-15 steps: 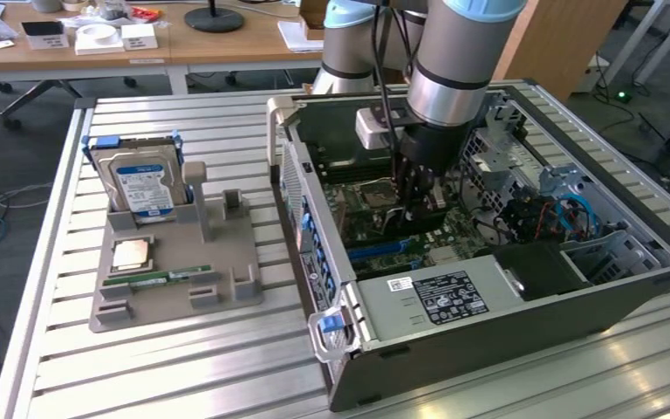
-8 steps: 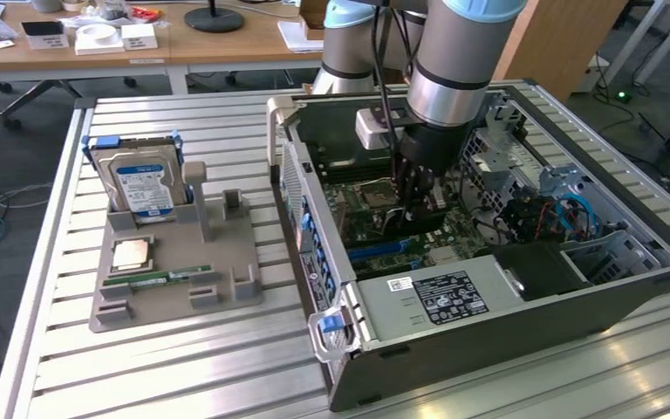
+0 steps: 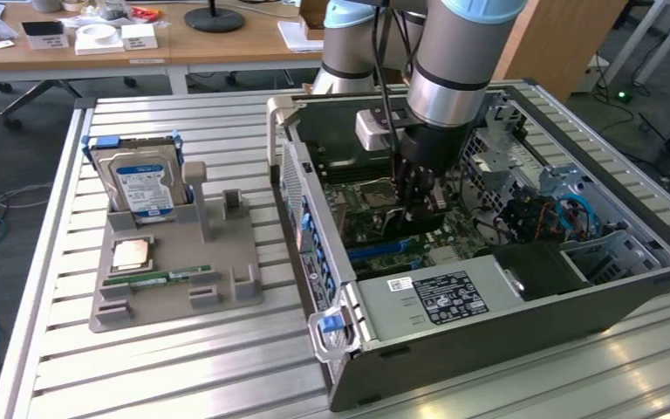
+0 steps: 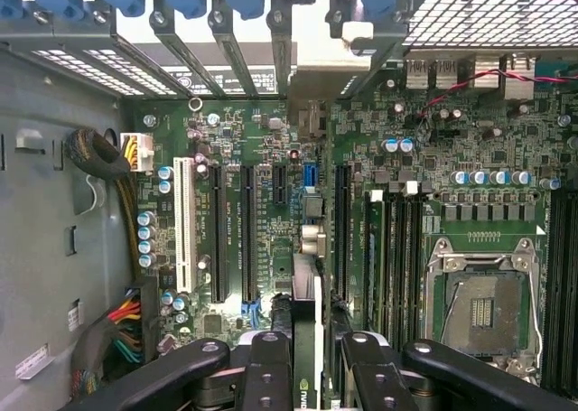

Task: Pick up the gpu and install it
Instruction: 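Insert the gpu into the slot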

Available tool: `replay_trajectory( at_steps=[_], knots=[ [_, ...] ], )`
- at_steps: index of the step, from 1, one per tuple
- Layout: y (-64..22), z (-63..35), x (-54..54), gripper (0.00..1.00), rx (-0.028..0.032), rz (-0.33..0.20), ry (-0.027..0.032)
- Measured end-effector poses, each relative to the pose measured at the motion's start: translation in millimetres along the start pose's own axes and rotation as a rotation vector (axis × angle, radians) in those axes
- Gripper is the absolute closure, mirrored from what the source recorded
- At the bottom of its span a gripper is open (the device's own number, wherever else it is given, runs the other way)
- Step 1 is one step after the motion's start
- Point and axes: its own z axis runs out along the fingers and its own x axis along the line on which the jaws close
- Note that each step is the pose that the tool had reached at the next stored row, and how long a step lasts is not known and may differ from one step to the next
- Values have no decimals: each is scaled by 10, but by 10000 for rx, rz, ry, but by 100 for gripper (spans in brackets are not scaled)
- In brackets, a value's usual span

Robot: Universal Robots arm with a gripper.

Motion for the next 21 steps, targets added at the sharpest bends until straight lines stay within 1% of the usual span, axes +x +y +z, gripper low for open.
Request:
replay_trajectory(
  at_steps=[3, 21],
  knots=[
    [13, 8, 0, 74, 14, -11, -3],
    [35, 11, 15, 74, 16, -13, 10]
  ],
)
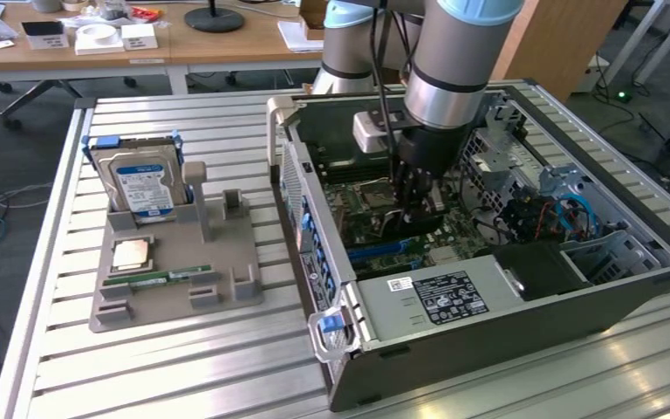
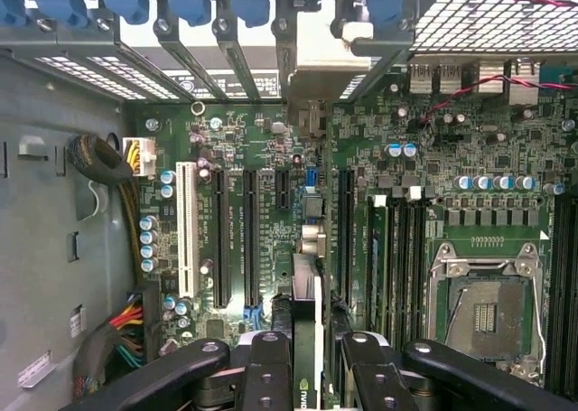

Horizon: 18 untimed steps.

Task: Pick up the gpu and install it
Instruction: 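Insert the gpu into the slot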

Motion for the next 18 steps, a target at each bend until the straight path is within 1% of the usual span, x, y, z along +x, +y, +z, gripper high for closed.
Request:
replay_trajectory(
  at_steps=[18],
  knots=[
    [37, 5, 27, 74, 1, 1, 0]
  ],
)
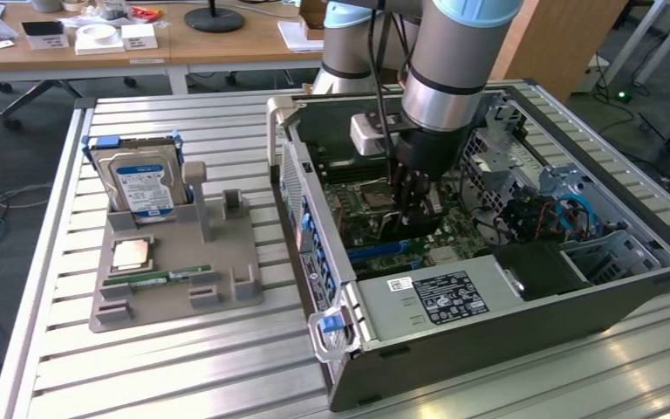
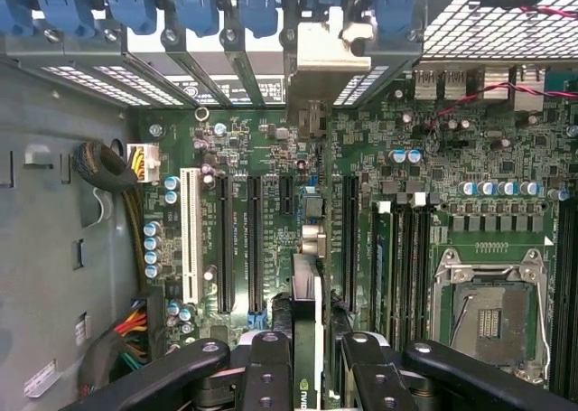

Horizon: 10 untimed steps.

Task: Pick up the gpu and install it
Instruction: 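Insert the gpu into the slot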

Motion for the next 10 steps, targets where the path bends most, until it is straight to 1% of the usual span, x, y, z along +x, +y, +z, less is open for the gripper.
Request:
replay_trajectory(
  at_steps=[10],
  knots=[
    [16, 1, 1, 74, 1, 0, 0]
  ],
)
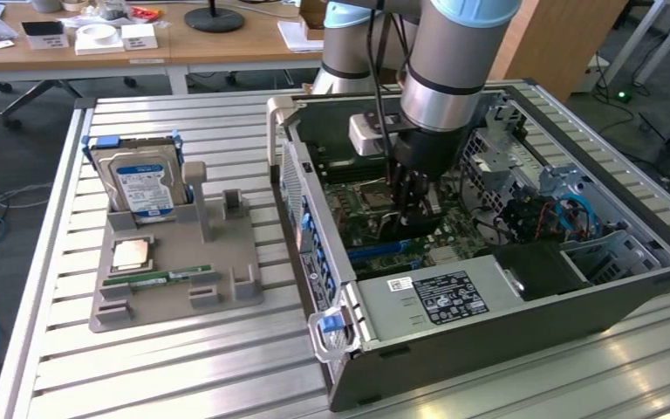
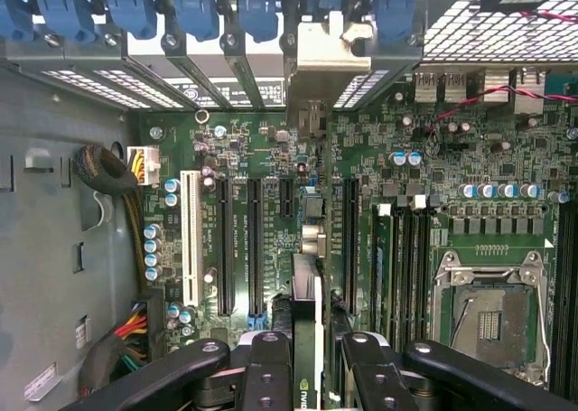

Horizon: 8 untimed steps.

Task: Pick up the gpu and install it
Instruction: 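Insert the gpu into the slot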

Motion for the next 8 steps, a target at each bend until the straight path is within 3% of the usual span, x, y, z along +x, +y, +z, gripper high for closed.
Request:
replay_trajectory(
  at_steps=[8],
  knots=[
    [19, 0, 0, 74, 0, -1, 1]
  ],
)
